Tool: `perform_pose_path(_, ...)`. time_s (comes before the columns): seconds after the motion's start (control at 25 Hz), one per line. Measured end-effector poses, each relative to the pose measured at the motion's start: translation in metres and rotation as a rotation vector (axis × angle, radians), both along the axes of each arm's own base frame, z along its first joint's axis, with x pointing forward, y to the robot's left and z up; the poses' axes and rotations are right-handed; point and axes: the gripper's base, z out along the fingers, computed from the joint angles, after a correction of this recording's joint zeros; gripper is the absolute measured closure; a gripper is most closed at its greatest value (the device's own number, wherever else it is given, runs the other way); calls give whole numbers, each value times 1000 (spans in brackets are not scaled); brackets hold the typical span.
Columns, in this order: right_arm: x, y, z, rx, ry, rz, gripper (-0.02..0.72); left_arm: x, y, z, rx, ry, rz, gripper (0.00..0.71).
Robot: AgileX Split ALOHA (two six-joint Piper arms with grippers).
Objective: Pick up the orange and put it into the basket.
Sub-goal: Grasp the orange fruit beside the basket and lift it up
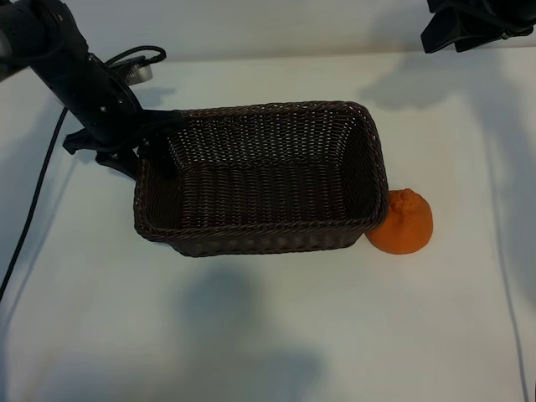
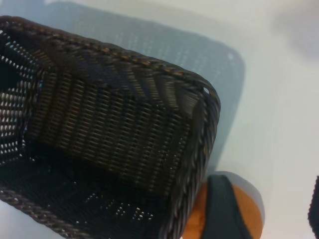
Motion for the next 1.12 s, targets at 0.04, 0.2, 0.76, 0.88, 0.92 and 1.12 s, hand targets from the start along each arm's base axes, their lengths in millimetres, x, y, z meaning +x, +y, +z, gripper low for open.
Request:
perform_pose_path(0.04,0,0,0,0,0,0,284,-1,0,6,-2,-11,-1,254)
perform_pose_path(0.2,0,0,0,0,0,0,284,-7,0,34,-10,-43,-14,253)
perform_pose_path(0.76,0,0,0,0,0,0,284,-37,28,127,-22,-217,29,252)
perform_pose_path(0.88,0,0,0,0,0,0,284,-41,32,137,-22,-244,36,252)
perform_pose_path(0.92,0,0,0,0,0,0,284,-42,32,140,-23,-254,36,252)
perform_pose_path(1.12,0,0,0,0,1,0,284,-45,33,148,-47,-274,43,252)
